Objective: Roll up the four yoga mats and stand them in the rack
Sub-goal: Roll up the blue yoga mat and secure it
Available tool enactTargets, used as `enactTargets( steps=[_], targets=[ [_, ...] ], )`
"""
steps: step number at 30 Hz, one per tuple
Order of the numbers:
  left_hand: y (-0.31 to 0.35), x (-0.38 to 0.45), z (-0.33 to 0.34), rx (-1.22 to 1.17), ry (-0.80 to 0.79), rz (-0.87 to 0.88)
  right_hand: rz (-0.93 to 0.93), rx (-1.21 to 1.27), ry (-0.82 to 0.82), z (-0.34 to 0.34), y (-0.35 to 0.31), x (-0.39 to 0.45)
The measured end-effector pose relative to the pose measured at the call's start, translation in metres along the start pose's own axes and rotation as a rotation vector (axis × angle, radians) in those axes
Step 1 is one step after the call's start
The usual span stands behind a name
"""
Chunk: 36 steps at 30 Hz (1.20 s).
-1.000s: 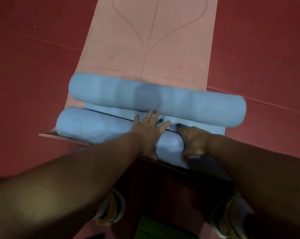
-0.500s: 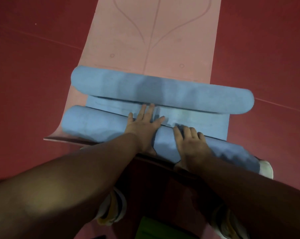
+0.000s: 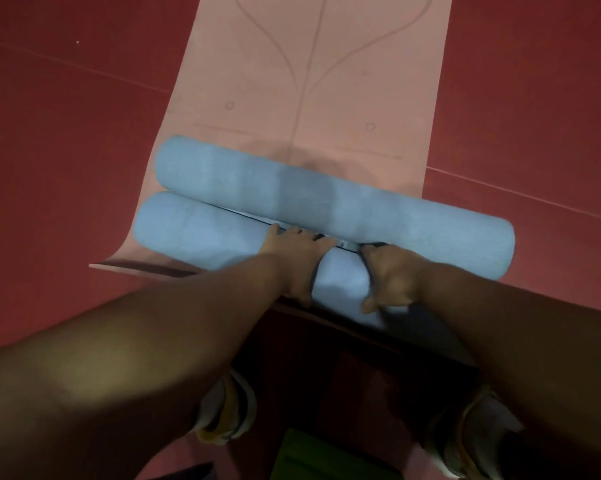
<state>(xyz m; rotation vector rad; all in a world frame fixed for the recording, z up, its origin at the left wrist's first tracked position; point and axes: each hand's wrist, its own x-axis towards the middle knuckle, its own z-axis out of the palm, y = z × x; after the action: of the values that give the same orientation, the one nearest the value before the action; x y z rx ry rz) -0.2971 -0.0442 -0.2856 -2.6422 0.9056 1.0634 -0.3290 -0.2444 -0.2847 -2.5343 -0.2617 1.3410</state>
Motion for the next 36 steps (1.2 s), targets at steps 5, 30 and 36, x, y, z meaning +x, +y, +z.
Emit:
enactTargets(
  steps=[5, 30, 36],
  targets=[
    [-0.003, 0.01, -0.021, -0.021, -0.127, 0.021, 0.038, -0.05, 0.029, 0.018, -0.003, -0.004],
    [0.01, 0.013, 0.006, 0.074, 0.152, -0.124, 0.198, -0.123, 0.216, 0.021, -0.01, -0.004],
    [0.011, 0.026, -0.012, 0.071, 0.135, -0.081, 0.272, -0.262, 0.382, 0.043, -0.012, -0.014]
  ],
)
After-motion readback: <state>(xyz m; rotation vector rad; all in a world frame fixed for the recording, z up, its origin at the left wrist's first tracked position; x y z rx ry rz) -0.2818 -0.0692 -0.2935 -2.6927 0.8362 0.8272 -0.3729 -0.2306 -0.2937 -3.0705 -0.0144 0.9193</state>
